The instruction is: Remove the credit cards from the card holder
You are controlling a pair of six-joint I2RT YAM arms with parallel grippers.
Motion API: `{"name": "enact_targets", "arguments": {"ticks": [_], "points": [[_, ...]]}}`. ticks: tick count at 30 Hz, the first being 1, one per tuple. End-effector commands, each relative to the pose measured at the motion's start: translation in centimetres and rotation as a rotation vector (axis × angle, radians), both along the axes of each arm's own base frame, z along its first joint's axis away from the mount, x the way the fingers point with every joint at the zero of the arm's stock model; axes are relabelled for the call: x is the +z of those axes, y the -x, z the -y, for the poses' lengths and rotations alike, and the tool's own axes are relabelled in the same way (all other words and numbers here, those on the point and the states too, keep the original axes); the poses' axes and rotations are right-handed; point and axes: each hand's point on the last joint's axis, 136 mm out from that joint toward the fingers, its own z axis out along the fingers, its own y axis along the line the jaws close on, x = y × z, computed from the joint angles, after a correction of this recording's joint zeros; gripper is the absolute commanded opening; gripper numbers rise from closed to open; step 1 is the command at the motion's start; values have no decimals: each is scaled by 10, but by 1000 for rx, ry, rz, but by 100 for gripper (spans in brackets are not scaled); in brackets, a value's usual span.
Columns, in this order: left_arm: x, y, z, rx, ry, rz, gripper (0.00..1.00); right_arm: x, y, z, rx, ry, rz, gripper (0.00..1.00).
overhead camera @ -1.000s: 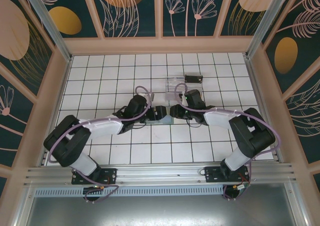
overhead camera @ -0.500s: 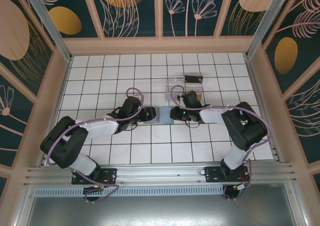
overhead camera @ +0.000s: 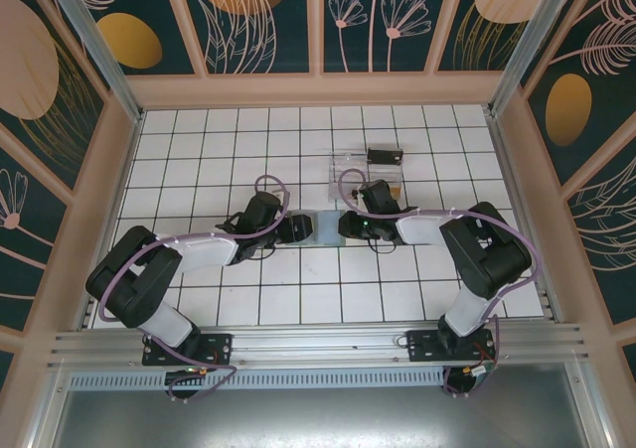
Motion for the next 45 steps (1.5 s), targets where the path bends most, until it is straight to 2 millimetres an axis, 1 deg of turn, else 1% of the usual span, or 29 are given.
{"name": "enact_targets", "arguments": {"ticks": [1,7,14,21,24,27,36,39,45], "points": [[6,-1,4,-23,29,23,68,-13,4,-3,21,28,-28,22],[-5,2,7,-39,26,-14,68,-13,4,-4,20,24,-29,22],[-9,2,8,-43,28,-26,68,-13,4,-5,22,22,-31,22],[-13,6,16,-76,58,-47,69,-14,5,-5,23,21,-33,22],[-13,7,20,-91,75,-54,71,-13,5,-6,23,20,-31,22],[-11,7,22,-101,88,-52,76,-14,5,-6,24,21,-33,22],[-7,9,24,-115,102,-43,84,-15,6,-7,25,20,-38,22],[-6,10,26,-124,112,-44,89,-15,7,-8,29,19,-38,22],[-7,10,27,-126,117,-51,86,-15,7,-8,28,21,-37,22]]}}
